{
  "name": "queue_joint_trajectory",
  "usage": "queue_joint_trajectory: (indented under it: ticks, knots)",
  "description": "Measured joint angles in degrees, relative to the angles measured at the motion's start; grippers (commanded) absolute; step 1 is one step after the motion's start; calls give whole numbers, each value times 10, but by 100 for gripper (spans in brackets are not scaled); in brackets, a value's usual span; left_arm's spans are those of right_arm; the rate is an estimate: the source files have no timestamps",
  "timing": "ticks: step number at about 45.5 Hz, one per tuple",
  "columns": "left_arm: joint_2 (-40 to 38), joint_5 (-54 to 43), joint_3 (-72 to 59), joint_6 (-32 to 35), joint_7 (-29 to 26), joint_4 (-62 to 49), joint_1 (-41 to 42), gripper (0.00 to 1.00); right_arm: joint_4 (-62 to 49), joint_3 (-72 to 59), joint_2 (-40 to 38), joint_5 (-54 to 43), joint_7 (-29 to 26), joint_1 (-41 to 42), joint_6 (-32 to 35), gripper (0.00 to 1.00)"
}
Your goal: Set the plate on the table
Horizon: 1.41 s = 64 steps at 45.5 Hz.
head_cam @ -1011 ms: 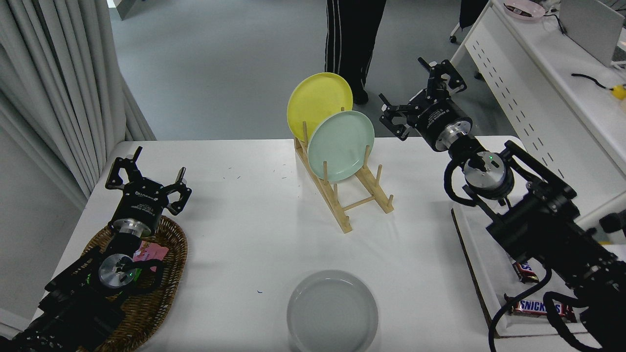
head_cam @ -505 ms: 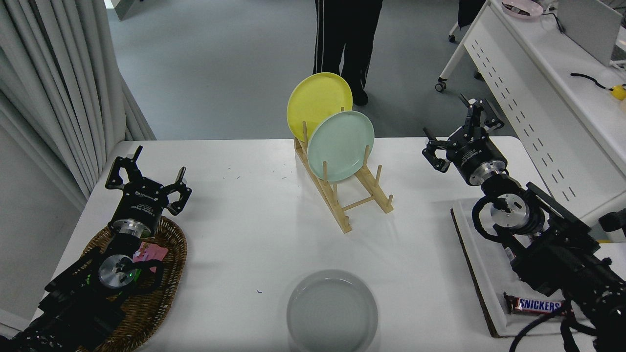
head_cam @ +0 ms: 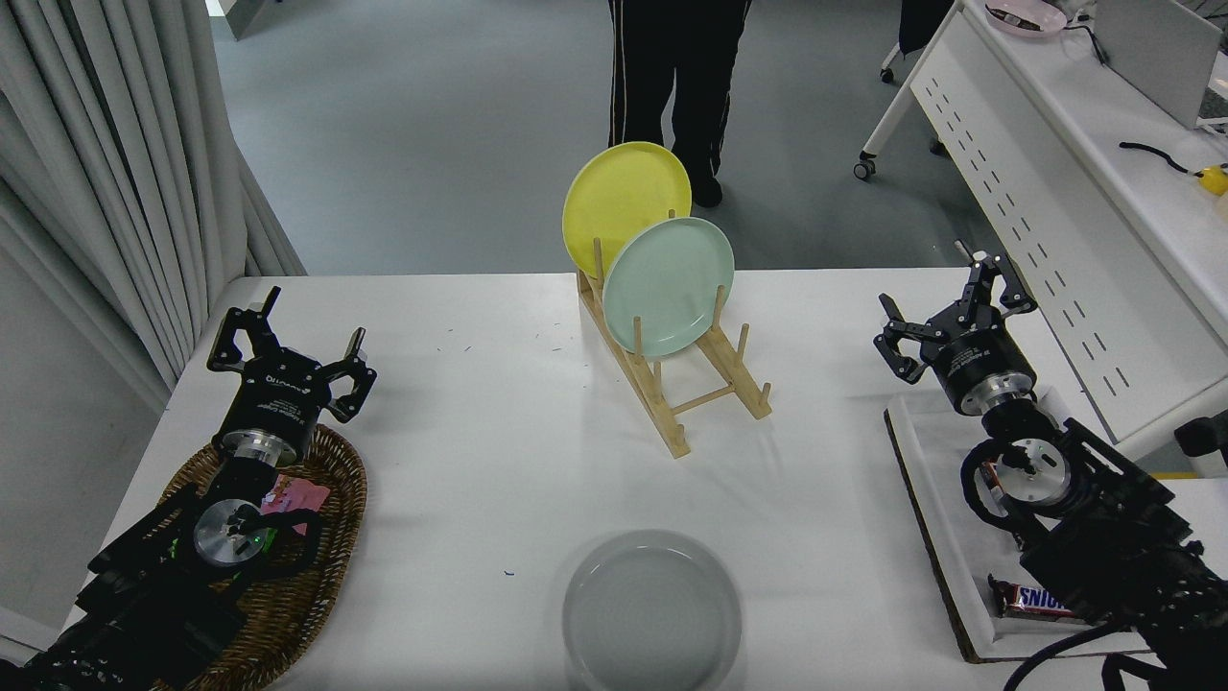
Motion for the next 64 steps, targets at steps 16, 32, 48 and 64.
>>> queue_joint_trajectory:
  ticks: [16,32,48,64]
  knots:
    - [0,0,0,0,0,0,0,100,98,-19,-13,10,12,-54,-35,100]
    - [0,0,0,0,0,0,0,100,187,-28,-35,55,14,-92,-103,100]
    - [0,0,0,0,0,0,0,100,201,-26,-22,87,14,-93,-151,100]
    - [0,0,0,0,0,0,0,100,205,-30,-19,89,15,-91,-154,100]
